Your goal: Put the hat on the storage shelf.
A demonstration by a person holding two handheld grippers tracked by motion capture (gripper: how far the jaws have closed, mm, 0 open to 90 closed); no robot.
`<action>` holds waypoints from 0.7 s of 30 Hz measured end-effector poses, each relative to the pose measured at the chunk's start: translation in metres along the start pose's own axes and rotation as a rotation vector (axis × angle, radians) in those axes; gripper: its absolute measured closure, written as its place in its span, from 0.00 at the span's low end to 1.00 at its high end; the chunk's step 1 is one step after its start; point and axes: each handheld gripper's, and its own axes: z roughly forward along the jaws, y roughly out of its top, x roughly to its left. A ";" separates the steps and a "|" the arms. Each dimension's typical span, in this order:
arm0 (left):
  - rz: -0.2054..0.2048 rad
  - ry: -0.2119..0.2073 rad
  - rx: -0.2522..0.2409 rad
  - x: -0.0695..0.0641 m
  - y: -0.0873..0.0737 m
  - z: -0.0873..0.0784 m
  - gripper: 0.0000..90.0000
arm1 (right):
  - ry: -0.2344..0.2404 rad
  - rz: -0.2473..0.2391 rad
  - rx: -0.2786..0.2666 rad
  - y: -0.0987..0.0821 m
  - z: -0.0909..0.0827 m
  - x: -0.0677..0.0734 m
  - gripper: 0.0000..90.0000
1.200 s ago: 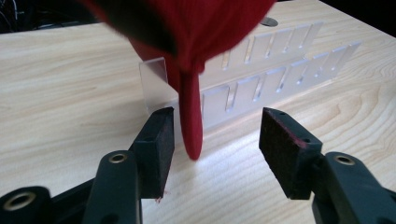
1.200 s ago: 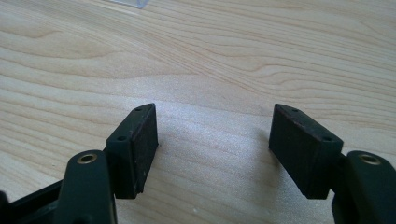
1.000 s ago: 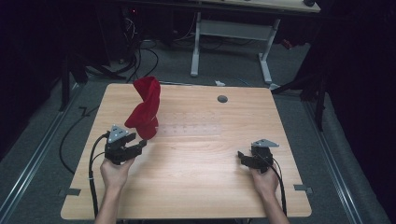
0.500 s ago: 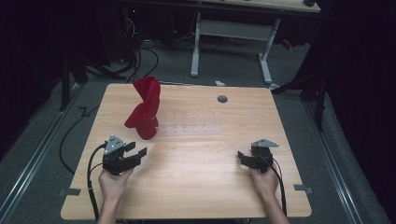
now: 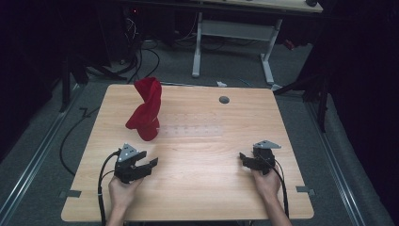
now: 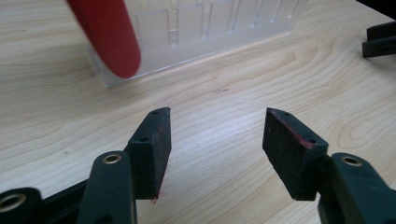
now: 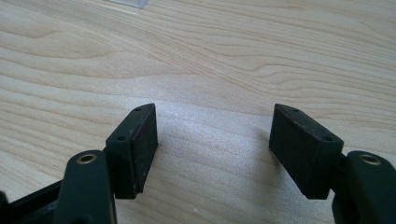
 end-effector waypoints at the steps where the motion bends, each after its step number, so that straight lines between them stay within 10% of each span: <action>1: -0.001 0.001 0.004 -0.001 -0.003 0.002 0.46 | 0.000 0.001 0.000 0.000 0.000 0.000 0.36; 21: 0.048 0.009 0.056 -0.016 -0.038 0.036 0.44 | 0.000 -0.001 0.000 0.000 0.000 0.000 0.36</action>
